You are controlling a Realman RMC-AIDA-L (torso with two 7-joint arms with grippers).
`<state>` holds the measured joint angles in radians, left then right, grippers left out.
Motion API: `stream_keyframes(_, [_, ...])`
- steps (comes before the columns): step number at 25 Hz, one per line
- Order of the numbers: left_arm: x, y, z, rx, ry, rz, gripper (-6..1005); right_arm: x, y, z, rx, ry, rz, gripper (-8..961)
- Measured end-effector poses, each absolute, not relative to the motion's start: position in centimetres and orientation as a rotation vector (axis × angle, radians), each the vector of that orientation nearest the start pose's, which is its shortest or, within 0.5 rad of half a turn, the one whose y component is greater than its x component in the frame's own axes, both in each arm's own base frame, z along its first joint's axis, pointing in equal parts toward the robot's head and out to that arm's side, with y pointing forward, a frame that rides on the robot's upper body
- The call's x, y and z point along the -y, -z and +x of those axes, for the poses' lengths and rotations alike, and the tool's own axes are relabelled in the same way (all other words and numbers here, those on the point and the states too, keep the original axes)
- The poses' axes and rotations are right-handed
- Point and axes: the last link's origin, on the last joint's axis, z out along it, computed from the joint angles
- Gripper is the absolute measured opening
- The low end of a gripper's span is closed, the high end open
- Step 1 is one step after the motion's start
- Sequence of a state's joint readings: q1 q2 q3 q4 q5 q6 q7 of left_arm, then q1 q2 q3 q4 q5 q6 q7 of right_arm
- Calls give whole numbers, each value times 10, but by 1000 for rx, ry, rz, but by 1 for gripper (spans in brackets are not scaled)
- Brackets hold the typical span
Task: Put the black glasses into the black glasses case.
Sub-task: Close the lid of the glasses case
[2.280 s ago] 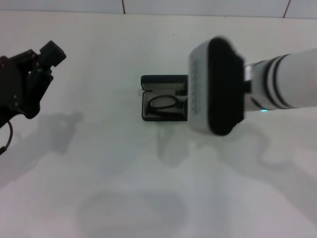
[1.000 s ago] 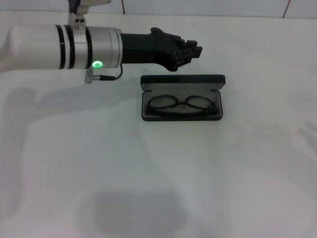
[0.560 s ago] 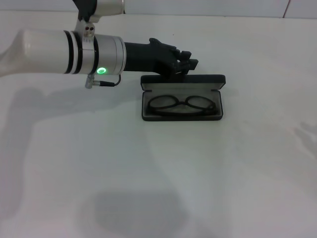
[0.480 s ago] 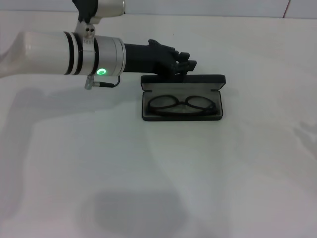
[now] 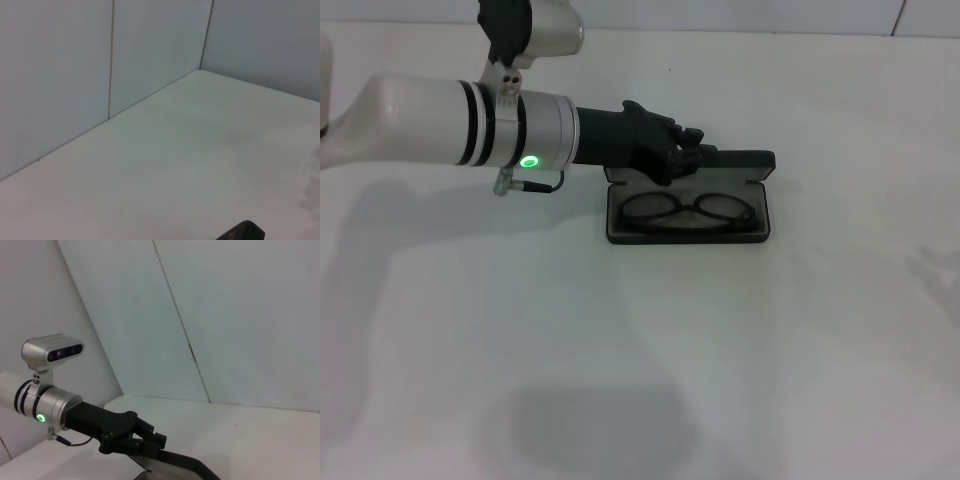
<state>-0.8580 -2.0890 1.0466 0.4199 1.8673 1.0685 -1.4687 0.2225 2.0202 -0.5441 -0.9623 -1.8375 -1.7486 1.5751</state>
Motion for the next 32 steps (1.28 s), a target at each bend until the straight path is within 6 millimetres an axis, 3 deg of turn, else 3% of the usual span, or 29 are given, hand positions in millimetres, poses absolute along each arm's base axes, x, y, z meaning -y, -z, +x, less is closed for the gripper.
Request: stream_keyframes(32, [-378, 88, -191, 548, 404, -2902, 313, -260, -101, 321, -806, -819, -2410, 196])
